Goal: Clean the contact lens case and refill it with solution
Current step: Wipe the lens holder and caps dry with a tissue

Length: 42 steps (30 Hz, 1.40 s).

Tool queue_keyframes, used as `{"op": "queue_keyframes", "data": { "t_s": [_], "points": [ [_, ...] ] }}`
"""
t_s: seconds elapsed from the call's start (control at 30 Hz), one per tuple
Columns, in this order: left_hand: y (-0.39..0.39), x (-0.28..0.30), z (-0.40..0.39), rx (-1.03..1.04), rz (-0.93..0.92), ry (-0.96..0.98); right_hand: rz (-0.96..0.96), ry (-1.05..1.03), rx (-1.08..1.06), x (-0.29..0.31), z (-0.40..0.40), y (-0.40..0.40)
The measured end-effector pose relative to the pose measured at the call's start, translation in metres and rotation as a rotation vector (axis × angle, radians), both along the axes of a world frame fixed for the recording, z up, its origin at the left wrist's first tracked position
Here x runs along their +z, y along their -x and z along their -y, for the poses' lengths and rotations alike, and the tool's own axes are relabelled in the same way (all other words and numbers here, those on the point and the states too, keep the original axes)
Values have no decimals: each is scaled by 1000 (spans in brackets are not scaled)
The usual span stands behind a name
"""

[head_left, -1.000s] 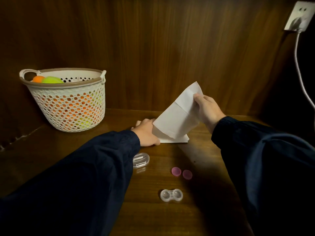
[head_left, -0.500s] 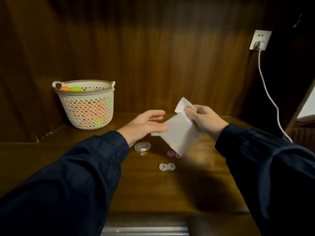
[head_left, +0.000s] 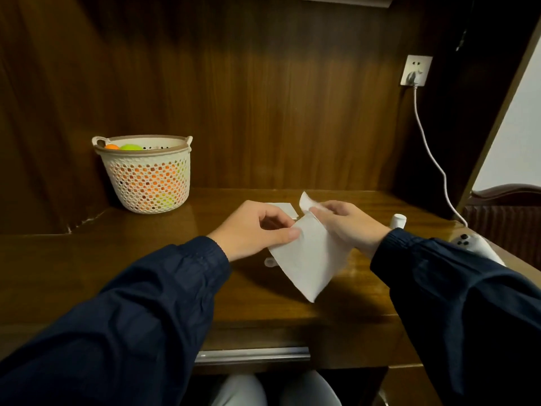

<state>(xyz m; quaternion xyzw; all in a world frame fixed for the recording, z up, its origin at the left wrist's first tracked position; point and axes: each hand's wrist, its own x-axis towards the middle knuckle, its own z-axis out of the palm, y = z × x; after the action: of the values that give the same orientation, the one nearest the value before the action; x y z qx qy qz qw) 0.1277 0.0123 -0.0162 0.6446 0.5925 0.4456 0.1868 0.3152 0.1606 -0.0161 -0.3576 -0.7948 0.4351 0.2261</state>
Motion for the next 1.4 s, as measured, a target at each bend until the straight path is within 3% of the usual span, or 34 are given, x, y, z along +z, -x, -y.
{"op": "queue_keyframes", "data": {
  "t_s": [0.1, 0.23, 0.33, 0.43, 0.5, 0.6, 0.67, 0.9, 1.0, 1.17, 1.4],
  "points": [
    [-4, -1, 2, 79, -26, -54, -18, -49, 67, -3, 6, -4],
    [-4, 1, 3, 97, -12, -55, -66, 211, 273, -4, 13, -8],
    [-3, 0, 0, 124, -18, -64, -85, 136, 325, -4, 20, -7],
    [1, -3, -2, 133, 16, -74, -161, 103, 305, -9, 20, -7],
    [3, -7, -4, 122, 38, -72, -207, 191, 285, -11, 15, -8],
    [6, -10, -7, 117, 28, -85, -123, 325, 306, -8, 10, -14],
    [8, -9, -10, 123, 26, -79, -74, 306, 302, -10, 8, -15],
    [10, -21, -24, 165, 66, 35, -286, 193, -14, -16, -15, -10],
    [16, -33, -30, 238, 61, 128, -194, 181, -72, -22, -35, -15],
    [28, -54, -33, 177, -180, 460, -12, 238, -37, -35, -53, -17],
    [29, -59, -38, 99, -190, 472, 98, 258, 72, -39, -51, -18]
  ]
}}
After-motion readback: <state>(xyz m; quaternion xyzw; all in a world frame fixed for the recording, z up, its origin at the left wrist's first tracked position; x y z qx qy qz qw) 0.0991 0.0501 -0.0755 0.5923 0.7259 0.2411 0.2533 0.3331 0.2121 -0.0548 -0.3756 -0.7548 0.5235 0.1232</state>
